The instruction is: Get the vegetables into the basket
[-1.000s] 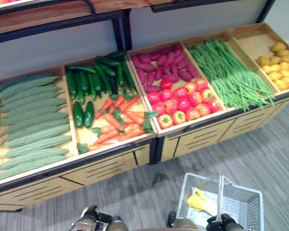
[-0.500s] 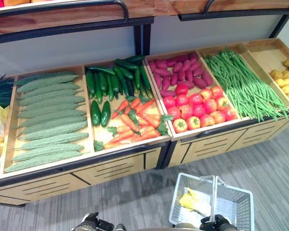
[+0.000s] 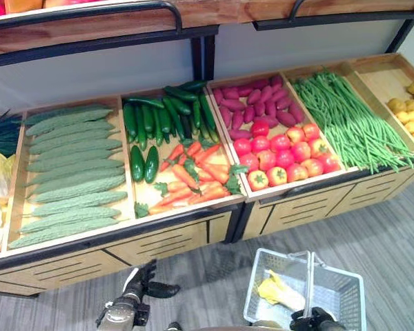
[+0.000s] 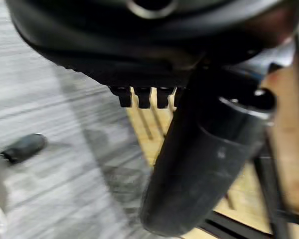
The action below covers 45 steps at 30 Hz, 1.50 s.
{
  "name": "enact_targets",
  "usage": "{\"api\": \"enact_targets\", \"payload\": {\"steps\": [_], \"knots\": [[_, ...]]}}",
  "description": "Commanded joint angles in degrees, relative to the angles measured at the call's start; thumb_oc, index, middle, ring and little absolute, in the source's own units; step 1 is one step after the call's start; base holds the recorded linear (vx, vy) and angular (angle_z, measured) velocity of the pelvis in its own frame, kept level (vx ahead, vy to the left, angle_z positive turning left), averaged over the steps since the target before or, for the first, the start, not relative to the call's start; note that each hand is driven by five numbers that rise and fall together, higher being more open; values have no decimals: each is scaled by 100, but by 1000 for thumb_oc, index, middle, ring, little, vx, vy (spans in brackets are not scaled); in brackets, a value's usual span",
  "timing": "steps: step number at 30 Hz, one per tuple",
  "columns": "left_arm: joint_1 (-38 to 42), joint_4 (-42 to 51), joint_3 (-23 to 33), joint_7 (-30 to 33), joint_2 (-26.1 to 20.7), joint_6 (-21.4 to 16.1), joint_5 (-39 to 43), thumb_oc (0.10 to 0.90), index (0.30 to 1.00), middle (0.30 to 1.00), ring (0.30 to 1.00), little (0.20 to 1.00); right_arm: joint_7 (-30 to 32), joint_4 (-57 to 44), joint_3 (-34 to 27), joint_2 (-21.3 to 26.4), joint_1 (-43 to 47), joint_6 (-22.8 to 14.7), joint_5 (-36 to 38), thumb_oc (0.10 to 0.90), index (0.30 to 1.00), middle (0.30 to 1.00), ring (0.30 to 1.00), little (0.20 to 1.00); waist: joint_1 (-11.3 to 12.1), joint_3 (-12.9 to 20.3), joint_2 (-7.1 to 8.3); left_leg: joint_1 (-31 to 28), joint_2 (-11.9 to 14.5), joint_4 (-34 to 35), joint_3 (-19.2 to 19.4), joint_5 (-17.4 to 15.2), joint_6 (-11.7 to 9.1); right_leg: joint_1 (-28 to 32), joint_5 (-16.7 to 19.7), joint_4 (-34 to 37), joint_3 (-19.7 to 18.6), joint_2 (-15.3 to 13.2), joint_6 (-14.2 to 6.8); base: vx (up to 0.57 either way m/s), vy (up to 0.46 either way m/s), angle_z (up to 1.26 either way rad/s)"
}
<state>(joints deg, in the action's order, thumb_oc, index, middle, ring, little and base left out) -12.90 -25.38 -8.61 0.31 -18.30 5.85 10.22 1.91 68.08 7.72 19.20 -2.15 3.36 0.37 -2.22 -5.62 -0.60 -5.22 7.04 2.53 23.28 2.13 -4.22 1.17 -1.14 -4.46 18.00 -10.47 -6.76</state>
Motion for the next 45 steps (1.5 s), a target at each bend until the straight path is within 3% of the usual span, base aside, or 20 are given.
{"api": "enact_targets", "payload": {"steps": [1,2,14,28,37,45], "knots": [[-81,790,407,-147,-221,-193,100,900,1000,1000,1000,1000,-71,224,89,305,17,55,-275,400,300,300,300,300,99,-94,120,-203,57,192,-107,151,-199,-214,627,291,-186,-48,-210,0,0,0],[-287,1263,539,-210,-288,-200,30,900,1000,1000,1000,1000,-105,202,48,318,-10,58,-286,400,300,300,300,300,134,-111,113,-207,65,172,-112,144,-189,-217,618,268,-183,-46,-210,0,0,0],[-625,3150,1129,-123,-438,-266,361,900,1000,1000,1000,1000,-160,281,28,232,-82,67,-219,400,300,300,300,300,237,-95,76,-293,96,150,-204,106,-200,-47,526,314,-96,5,-171,-2,-9,4],[-290,4368,1544,344,-599,-621,497,900,1000,1000,1000,1000,-40,433,113,155,-56,-36,-138,400,300,300,300,300,264,-66,4,-388,95,164,-241,63,-213,79,495,373,-100,43,-154,0,0,0],[700,3949,1805,757,-1360,-796,-560,900,1000,1000,1000,1000,13,465,231,146,29,-142,-148,400,300,300,300,300,127,26,-74,-510,93,195,-159,41,-249,122,509,411,-201,92,-152,7,2,-2],[1866,2966,1309,1034,-2350,-843,-1831,900,1000,1000,1000,1000,63,511,388,133,-77,-239,-185,400,300,300,300,300,-202,106,-181,-663,78,227,47,-41,-297,111,532,463,-431,156,-196,23,14,-12]]}}
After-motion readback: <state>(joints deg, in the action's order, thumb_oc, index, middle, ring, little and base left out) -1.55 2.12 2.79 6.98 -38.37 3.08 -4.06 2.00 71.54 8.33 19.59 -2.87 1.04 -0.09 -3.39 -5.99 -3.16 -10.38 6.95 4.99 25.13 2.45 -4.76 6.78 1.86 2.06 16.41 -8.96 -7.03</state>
